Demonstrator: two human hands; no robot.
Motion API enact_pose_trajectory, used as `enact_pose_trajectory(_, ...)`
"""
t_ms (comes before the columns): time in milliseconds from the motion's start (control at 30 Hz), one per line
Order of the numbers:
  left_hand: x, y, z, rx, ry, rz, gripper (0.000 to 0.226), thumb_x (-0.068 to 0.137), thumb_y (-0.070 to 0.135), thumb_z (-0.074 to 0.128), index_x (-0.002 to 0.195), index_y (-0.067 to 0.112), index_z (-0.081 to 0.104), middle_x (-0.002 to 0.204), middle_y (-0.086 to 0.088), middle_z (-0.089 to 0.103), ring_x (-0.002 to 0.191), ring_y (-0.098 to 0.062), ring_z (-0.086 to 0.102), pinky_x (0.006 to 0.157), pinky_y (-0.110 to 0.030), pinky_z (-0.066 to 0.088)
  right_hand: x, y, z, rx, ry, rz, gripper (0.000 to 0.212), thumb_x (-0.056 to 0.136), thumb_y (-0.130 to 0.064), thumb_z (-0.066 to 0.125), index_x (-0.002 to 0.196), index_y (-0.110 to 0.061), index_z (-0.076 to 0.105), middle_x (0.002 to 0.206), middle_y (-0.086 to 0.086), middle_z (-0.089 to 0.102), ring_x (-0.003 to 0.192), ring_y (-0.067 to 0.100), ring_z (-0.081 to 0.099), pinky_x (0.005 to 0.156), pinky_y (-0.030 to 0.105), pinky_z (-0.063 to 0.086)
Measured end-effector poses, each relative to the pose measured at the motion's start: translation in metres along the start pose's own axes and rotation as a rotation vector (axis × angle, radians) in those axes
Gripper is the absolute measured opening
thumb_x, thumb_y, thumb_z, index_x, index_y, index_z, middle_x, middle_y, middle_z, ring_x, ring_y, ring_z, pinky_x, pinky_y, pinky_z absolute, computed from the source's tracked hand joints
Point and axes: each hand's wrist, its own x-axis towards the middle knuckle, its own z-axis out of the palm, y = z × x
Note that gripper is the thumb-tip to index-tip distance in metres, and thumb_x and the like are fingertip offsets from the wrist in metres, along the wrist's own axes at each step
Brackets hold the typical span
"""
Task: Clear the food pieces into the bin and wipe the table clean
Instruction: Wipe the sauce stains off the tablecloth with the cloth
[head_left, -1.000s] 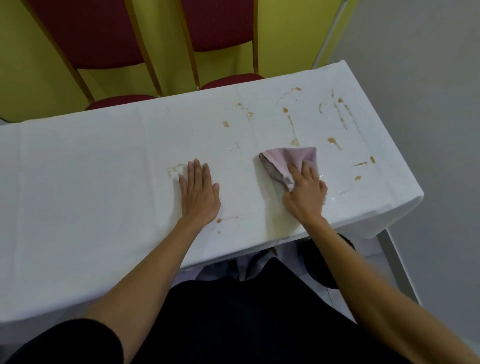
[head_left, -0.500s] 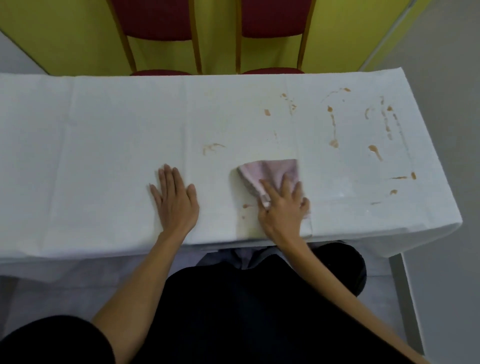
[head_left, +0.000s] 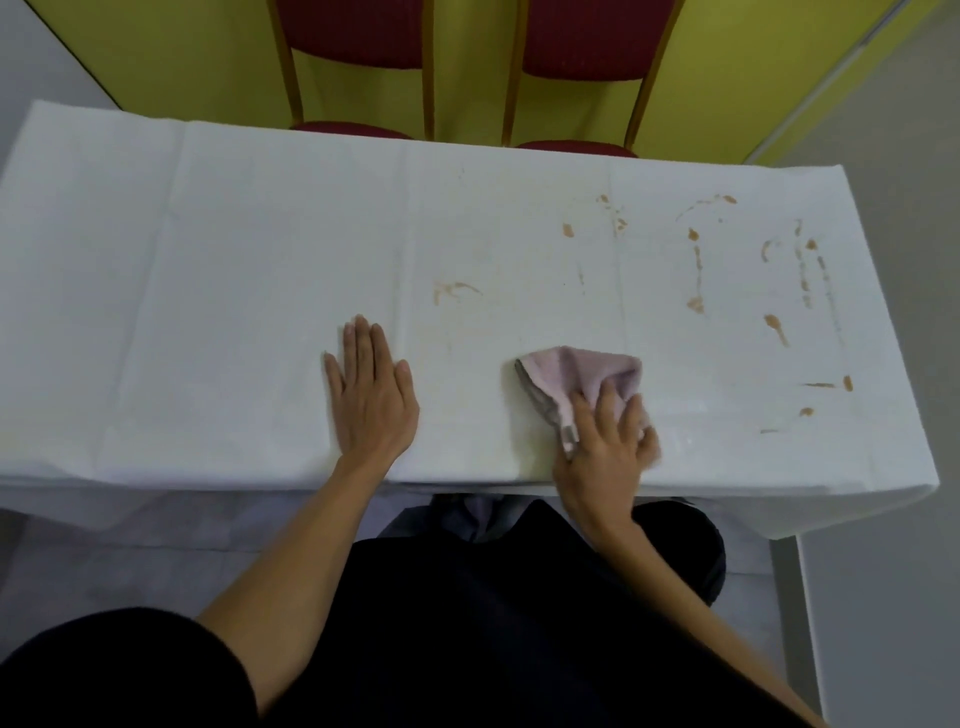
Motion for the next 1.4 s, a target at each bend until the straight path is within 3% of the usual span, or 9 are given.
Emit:
enact_pose_trajectory(233,-0.001,-0.002,-0.001,0.014,0.014,0.010,0.063,0.104,0.036,0.020,0.157,0.001,0.020,0.166,-0.014,0.012,0.155,-0.026,0.007,0.124,-0.051,0.005,0.000,-0.051,0.005,-0.009,0.032,-0.428,0.043,0.088,-0.042,0.059,0.130,-0.035,0.059,0.149,0.008,0.047,0.138,0.046,0.036,0.099,0.059,0.033)
enact_pose_trajectory(300,-0.001,-0.002,0.000,0.028,-0.001,0.001,0.063,0.104,0.036,0.019,0.157,0.002,0.018,0.167,-0.013,0.009,0.155,-0.025,0.005,0.124,-0.050,0.004,0.019,-0.022,0.006,-0.061,0.005,-0.410,0.048,0.087,-0.036,0.060,0.135,-0.034,0.054,0.150,0.008,0.046,0.136,0.044,0.040,0.096,0.056,0.037)
enact_pose_trajectory(500,0.008,-0.002,-0.005,-0.038,-0.038,-0.071,0.060,0.107,0.029,0.026,0.158,0.002,0.009,0.167,-0.011,-0.002,0.155,-0.024,-0.007,0.124,-0.048,-0.008,0.074,0.022,-0.026,0.138,0.035,0.135,0.051,0.089,-0.032,0.037,0.138,-0.025,0.050,0.145,0.008,0.051,0.124,0.036,0.047,0.092,0.051,0.041)
enact_pose_trajectory(667,0.048,0.007,-0.015,-0.165,-0.004,-0.146,0.057,0.106,0.021,0.030,0.158,0.006,0.014,0.167,-0.013,0.002,0.155,-0.025,-0.006,0.123,-0.049,-0.007,0.065,-0.100,-0.009,0.201,0.059,-0.287,0.067,0.075,-0.006,0.059,0.140,-0.018,0.053,0.151,0.019,0.043,0.132,0.047,0.045,0.092,0.057,0.045)
enact_pose_trajectory(833,0.056,-0.007,-0.009,-0.071,-0.020,-0.075,0.061,0.104,0.033,0.034,0.160,0.019,0.015,0.167,-0.012,0.001,0.155,-0.026,-0.005,0.123,-0.051,-0.004,0.056,-0.123,0.022,0.033,-0.087,-0.309,0.056,0.082,-0.010,0.062,0.133,-0.030,0.053,0.153,0.013,0.040,0.139,0.057,0.026,0.105,0.074,0.021)
enact_pose_trajectory(933,0.052,-0.011,-0.008,-0.072,0.006,-0.064,0.054,0.108,0.036,0.020,0.160,0.024,0.017,0.168,-0.006,0.002,0.155,-0.022,-0.003,0.124,-0.049,-0.002,0.077,-0.076,0.014,0.013,-0.089,-0.201,0.069,0.074,-0.007,0.070,0.138,-0.026,0.053,0.150,0.016,0.045,0.134,0.058,0.035,0.102,0.075,0.027)
enact_pose_trajectory(1133,0.062,-0.001,-0.014,-0.163,-0.038,-0.167,0.052,0.108,0.035,0.018,0.159,0.024,0.018,0.168,-0.006,-0.003,0.155,-0.020,-0.011,0.122,-0.048,-0.011,0.143,-0.021,-0.019,0.290,0.035,0.286,0.061,0.091,-0.004,0.046,0.149,-0.017,0.035,0.152,0.020,0.036,0.132,0.046,0.037,0.100,0.061,0.039)
enact_pose_trajectory(1233,0.085,0.022,-0.022,-0.282,-0.044,-0.230,0.050,0.109,0.028,0.022,0.157,0.016,0.026,0.168,-0.012,0.002,0.155,-0.023,-0.008,0.123,-0.048,-0.009,0.141,-0.089,-0.016,0.340,0.057,0.037,0.073,0.083,0.002,0.045,0.152,-0.022,0.035,0.158,0.024,0.025,0.135,0.047,0.037,0.101,0.057,0.042)
enact_pose_trajectory(1400,0.089,0.015,-0.009,-0.189,-0.012,-0.117,0.060,0.105,0.033,0.038,0.159,0.015,0.019,0.168,-0.011,0.005,0.155,-0.024,-0.004,0.124,-0.048,-0.004,0.104,-0.172,0.019,0.085,-0.143,-0.192,0.051,0.095,-0.017,0.047,0.145,-0.023,0.038,0.159,0.020,0.023,0.145,0.052,0.010,0.108,0.072,0.016)
